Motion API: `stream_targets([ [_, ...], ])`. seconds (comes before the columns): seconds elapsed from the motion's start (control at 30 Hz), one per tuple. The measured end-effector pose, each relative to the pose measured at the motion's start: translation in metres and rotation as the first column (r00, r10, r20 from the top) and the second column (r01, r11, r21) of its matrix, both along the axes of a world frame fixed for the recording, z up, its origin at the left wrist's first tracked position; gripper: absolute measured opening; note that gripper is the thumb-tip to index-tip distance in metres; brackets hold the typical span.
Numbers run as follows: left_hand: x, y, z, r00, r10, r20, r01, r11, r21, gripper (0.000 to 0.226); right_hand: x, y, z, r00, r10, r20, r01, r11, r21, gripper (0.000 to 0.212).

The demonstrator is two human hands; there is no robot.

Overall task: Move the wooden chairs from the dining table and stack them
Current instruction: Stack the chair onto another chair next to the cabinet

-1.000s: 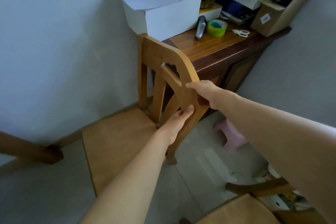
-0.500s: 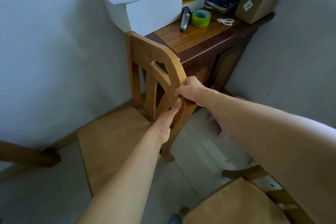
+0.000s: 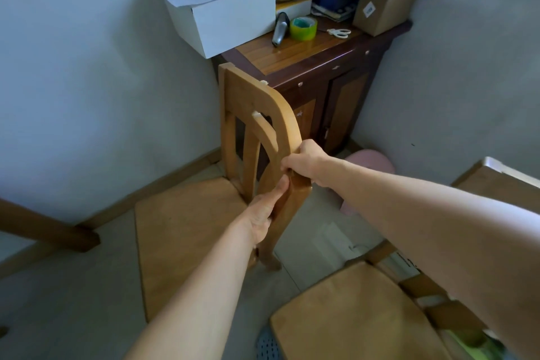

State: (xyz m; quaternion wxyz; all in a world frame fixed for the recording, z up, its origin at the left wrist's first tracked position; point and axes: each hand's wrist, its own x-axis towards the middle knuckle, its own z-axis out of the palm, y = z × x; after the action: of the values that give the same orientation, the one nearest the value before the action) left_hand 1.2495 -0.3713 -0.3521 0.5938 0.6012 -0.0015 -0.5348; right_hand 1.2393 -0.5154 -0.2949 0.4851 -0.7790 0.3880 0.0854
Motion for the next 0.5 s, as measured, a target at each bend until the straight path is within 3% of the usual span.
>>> stream_targets([
  [0.27,-0.059,-0.016,0.000,0.999,-0.042,-0.011,0.042,0.999,-0.003,0.083,-0.066,-0.015,0.010,0.999,0.026,-0.028,-0.027,0.998,-0.056,0.045],
  [0.4,-0.073,-0.022,-0.003,0.998,-0.049,-0.044,0.049,0.999,-0.005,0.090,-0.081,-0.022,0.015,0.998,0.046,-0.045,-0.049,0.997,-0.060,0.045],
  [0.5,-0.073,-0.022,-0.002,0.995,-0.069,-0.070,0.067,0.997,-0.031,0.072,-0.074,-0.024,0.019,0.998,0.042,-0.043,-0.044,0.997,-0.055,0.045],
])
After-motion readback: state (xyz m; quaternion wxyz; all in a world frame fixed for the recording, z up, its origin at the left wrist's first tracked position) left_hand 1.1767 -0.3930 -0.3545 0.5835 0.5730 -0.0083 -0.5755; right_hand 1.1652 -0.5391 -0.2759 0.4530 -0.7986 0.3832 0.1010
